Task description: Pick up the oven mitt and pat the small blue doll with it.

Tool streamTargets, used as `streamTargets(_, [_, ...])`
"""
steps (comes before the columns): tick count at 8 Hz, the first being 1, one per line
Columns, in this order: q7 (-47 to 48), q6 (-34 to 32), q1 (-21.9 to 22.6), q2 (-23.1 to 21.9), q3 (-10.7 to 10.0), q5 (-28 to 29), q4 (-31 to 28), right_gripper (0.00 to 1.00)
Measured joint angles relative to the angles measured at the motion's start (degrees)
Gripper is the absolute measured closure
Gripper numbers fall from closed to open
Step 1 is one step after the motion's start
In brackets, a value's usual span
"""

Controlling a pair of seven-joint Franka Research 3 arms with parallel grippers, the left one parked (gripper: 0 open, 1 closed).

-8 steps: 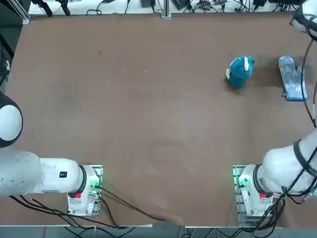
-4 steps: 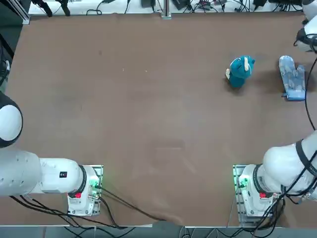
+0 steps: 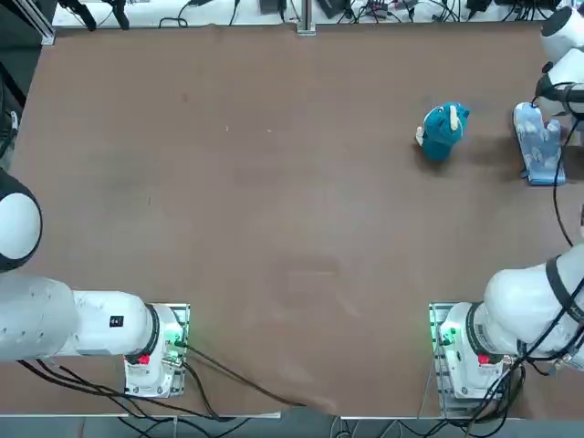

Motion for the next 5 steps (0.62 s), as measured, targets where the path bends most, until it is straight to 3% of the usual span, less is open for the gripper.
streamTargets(5, [9.40, 0.26, 5.02, 1.32, 0.81, -0.03, -5.27, 0.96])
